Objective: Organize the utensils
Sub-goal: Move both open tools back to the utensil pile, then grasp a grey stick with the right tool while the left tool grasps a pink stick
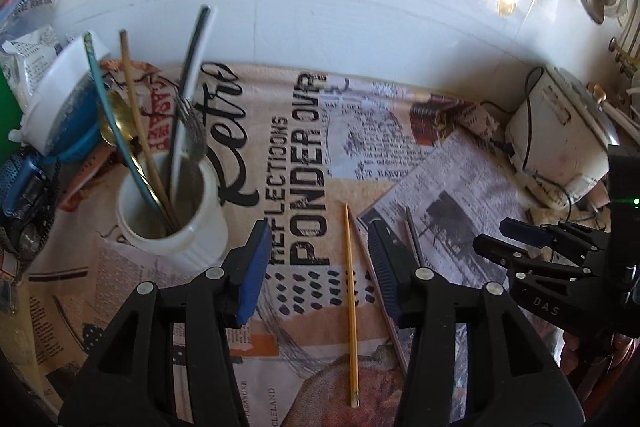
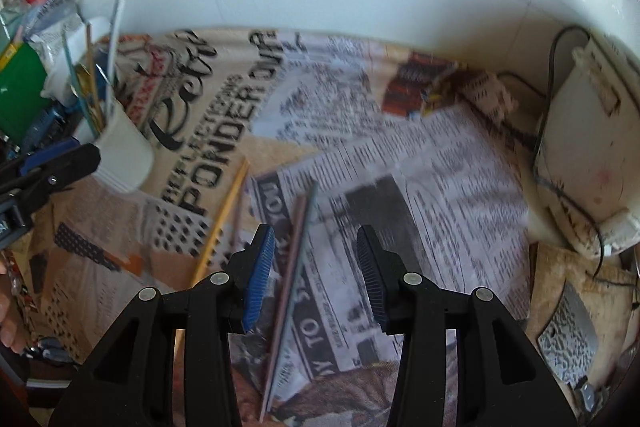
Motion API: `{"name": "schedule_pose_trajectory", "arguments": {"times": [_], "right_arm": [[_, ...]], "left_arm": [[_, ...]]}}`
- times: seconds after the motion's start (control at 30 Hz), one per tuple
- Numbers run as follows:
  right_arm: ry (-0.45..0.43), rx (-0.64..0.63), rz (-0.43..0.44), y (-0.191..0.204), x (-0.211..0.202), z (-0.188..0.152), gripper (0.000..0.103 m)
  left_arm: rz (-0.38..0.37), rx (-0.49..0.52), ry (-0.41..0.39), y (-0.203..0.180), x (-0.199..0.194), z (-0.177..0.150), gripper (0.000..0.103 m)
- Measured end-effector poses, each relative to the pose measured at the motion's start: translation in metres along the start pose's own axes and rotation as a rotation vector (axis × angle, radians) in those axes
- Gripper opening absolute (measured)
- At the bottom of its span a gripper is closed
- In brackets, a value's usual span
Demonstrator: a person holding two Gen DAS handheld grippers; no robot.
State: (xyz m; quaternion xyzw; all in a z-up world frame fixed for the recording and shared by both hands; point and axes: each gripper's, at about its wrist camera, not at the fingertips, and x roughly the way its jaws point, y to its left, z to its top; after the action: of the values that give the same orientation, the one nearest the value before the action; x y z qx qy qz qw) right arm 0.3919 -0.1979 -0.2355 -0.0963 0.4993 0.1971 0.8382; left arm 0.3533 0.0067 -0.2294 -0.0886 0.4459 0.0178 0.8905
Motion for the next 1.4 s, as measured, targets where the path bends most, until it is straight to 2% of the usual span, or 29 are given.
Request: {"name": "schedule_pose_trajectory", "arguments": {"times": [0.27,0.43,0.6,0.8,0.97,1.07,1.13,1.17,1.2,1.27,1.4], "right_arm": [[0.138,0.04,0.025,-0.015,0.048,-0.024,0.039],[0.179,0.065,0.064,-0.012,0.06,-0.03,0.039],[0.195,0.074,0.054,-0.009,0.07,-0.037,0.039],[0.175,0.068,0.05,-0.013,0.071,-0.036,0.039],[0.165,-0.008,-0.036,0.002,0.078,-0.029,0.04],[0.15,0.004,-0.043,0.003,0.079,-0.027,0.039],[0.139,0.009,-0.044,0.002,0.078,-0.028,0.037],[0.13,0.008,-0.046,0.001,0.077,-0.029,0.033],[0.128,0.007,-0.043,0.002,0.077,-0.028,0.022],[0.132,0.005,-0.047,0.0,0.077,-0.026,0.007],[0.141,0.032,0.007,-0.004,0.084,-0.019,0.006]], "left_arm": [[-0.007,0.0,0.114,-0.011,0.045,-0.02,0.049],[-0.009,0.003,0.167,-0.012,0.063,-0.032,0.049],[-0.02,-0.009,0.195,-0.011,0.072,-0.04,0.049],[-0.035,-0.012,0.204,-0.015,0.075,-0.043,0.049],[-0.034,-0.001,0.198,-0.017,0.07,-0.044,0.049],[-0.033,-0.008,0.192,-0.015,0.065,-0.046,0.049],[-0.034,-0.02,0.19,-0.013,0.063,-0.047,0.049],[-0.037,-0.025,0.191,-0.012,0.063,-0.047,0.049],[-0.041,-0.031,0.193,-0.012,0.062,-0.047,0.049],[-0.043,-0.034,0.195,-0.012,0.061,-0.047,0.049],[-0.054,-0.012,0.193,-0.023,0.061,-0.043,0.049]]}}
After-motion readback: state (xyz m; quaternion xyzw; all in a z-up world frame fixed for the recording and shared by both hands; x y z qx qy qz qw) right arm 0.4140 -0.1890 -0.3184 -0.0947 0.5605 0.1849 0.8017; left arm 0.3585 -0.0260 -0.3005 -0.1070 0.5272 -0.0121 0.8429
